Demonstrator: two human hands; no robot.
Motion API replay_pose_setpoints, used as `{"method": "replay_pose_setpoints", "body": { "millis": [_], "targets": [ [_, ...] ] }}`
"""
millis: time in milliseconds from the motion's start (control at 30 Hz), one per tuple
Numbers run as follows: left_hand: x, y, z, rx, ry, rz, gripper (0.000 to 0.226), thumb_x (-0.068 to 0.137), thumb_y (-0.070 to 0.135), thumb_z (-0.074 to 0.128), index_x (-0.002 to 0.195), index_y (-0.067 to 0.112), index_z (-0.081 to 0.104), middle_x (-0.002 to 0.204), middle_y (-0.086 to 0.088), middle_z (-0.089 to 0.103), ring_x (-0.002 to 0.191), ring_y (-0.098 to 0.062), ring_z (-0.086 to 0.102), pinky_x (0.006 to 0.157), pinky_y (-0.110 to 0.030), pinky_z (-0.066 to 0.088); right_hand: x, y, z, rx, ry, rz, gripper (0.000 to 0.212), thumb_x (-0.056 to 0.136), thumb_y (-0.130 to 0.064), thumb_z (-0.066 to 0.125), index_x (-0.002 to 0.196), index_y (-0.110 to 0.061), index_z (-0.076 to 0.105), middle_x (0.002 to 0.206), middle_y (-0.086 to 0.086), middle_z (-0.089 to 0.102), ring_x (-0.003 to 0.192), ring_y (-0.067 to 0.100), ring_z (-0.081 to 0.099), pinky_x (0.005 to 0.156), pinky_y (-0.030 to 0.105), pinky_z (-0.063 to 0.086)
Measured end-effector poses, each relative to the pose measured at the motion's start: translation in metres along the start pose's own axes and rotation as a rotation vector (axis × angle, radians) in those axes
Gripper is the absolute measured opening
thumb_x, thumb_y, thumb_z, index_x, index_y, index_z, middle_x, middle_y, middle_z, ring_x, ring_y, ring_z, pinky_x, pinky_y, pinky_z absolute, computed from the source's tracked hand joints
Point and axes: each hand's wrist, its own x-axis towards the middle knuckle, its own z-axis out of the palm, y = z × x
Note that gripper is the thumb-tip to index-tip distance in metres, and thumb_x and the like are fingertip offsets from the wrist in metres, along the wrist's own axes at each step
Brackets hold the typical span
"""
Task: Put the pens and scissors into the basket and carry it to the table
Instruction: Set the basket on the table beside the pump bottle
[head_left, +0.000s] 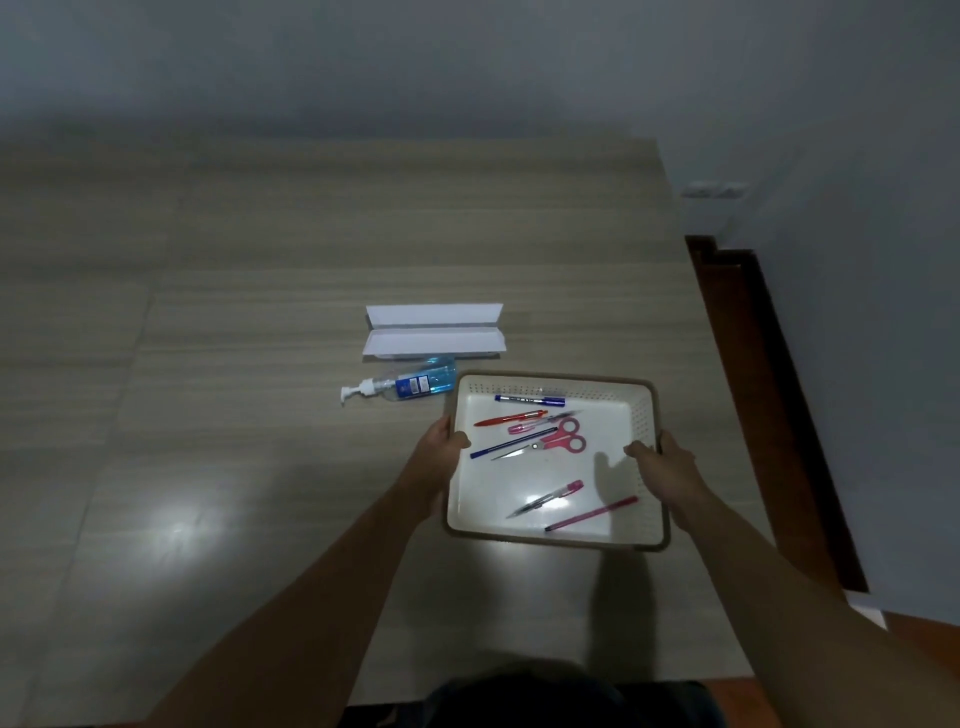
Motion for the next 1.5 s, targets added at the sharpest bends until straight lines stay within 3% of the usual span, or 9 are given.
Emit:
{"method": "replay_pose_setpoints", "body": {
  "millis": [233, 733, 867, 967, 1033, 1133, 1300, 1400, 1500],
  "targets": [
    [0.029, -0.008, -0.016, -0.017, 0.014, -0.024, 0.049, 0.097, 0.011, 0.057, 0.142, 0.025, 0.068, 0.128, -0.007, 0.084, 0.115, -0.031, 0.083, 0.101, -0.060, 0.065, 0.000, -0.028, 0.011, 0.030, -0.078, -0.010, 0.056, 0.102, -0.025, 0.064, 0.155, -0.018, 0.048, 0.144, 0.016, 0.064, 0.120, 0.036, 0.063, 0.091, 0.049, 0.053],
    [0.052, 0.014, -0.039, -0.055, -0.001, 0.016, 0.036, 0.105, 0.017, 0.060, 0.139, 0.024, 0.072, 0.130, -0.008, 0.083, 0.118, -0.033, 0.082, 0.103, -0.063, 0.063, 0.014, -0.075, 0.021, -0.036, -0.170, -0.108, 0.055, 0.101, -0.022, 0.065, 0.153, -0.023, 0.048, 0.138, 0.008, 0.068, 0.118, 0.031, 0.067, 0.096, 0.046, 0.054],
    [0.046, 0.021, -0.059, -0.089, -0.032, 0.018, 0.030, 0.110, 0.029, 0.059, 0.134, 0.018, 0.075, 0.129, -0.011, 0.083, 0.120, -0.033, 0.079, 0.105, -0.051, 0.062, 0.020, -0.088, 0.016, -0.142, -0.241, -0.155, 0.054, 0.103, -0.021, 0.065, 0.154, -0.020, 0.047, 0.139, 0.006, 0.068, 0.121, 0.031, 0.067, 0.100, 0.047, 0.053],
    [0.048, 0.013, -0.089, -0.154, 0.118, -0.121, 0.027, 0.110, 0.036, 0.060, 0.124, 0.018, 0.075, 0.127, -0.010, 0.081, 0.122, -0.033, 0.073, 0.106, -0.047, 0.055, 0.018, -0.103, 0.017, -0.242, -0.263, -0.207, 0.043, 0.104, -0.022, 0.063, 0.146, -0.016, 0.058, 0.133, 0.007, 0.072, 0.115, 0.030, 0.069, 0.097, 0.044, 0.054],
    [0.055, 0.005, -0.115, -0.211, 0.238, -0.197, 0.019, 0.111, 0.030, 0.057, 0.115, 0.020, 0.073, 0.129, -0.008, 0.078, 0.115, -0.030, 0.072, 0.101, -0.045, 0.053, 0.022, -0.112, 0.028, -0.350, -0.137, -0.309, 0.050, 0.099, -0.027, 0.066, 0.146, -0.012, 0.061, 0.143, 0.018, 0.068, 0.124, 0.035, 0.067, 0.104, 0.045, 0.053],
    [0.064, 0.001, -0.146, -0.366, 0.382, -0.259, 0.020, 0.111, 0.025, 0.055, 0.099, 0.016, 0.069, 0.111, -0.006, 0.075, 0.094, -0.023, 0.069, 0.088, -0.039, 0.053, 0.006, -0.137, 0.056, -0.454, -0.041, -0.466, 0.061, 0.103, -0.022, 0.069, 0.157, -0.004, 0.049, 0.160, 0.022, 0.050, 0.149, 0.040, 0.044, 0.123, 0.046, 0.033],
    [0.088, 0.005, -0.170, -0.682, 0.458, -0.235, 0.022, 0.111, 0.032, 0.059, 0.095, 0.018, 0.063, 0.086, -0.005, 0.070, 0.081, -0.019, 0.071, 0.085, -0.035, 0.058, -0.030, -0.174, 0.132, -0.538, -0.304, -0.780, 0.053, 0.105, -0.023, 0.064, 0.155, -0.014, 0.050, 0.157, 0.012, 0.052, 0.152, 0.033, 0.037, 0.121, 0.046, 0.033],
    [0.109, 0.002, -0.174, -0.807, 0.411, -0.175, 0.043, 0.115, 0.032, 0.047, 0.075, 0.018, 0.049, 0.043, 0.002, 0.041, 0.034, -0.010, 0.041, 0.042, -0.020, 0.039, -0.042, -0.186, 0.175, -0.646, -0.429, -0.842, 0.062, 0.105, -0.029, 0.063, 0.162, -0.018, 0.041, 0.169, 0.007, 0.041, 0.161, 0.030, 0.025, 0.129, 0.053, 0.030],
    [0.124, 0.011, -0.172, -0.947, 0.428, -0.173, 0.047, 0.113, 0.032, 0.051, 0.069, 0.016, 0.049, 0.038, 0.002, 0.040, 0.026, -0.009, 0.034, 0.036, -0.016, 0.035, -0.054, -0.198, 0.208, -0.737, -0.448, -0.876, 0.067, 0.105, -0.030, 0.065, 0.164, -0.014, 0.038, 0.173, 0.010, 0.036, 0.165, 0.033, 0.016, 0.131, 0.053, 0.023]
  ]
}}
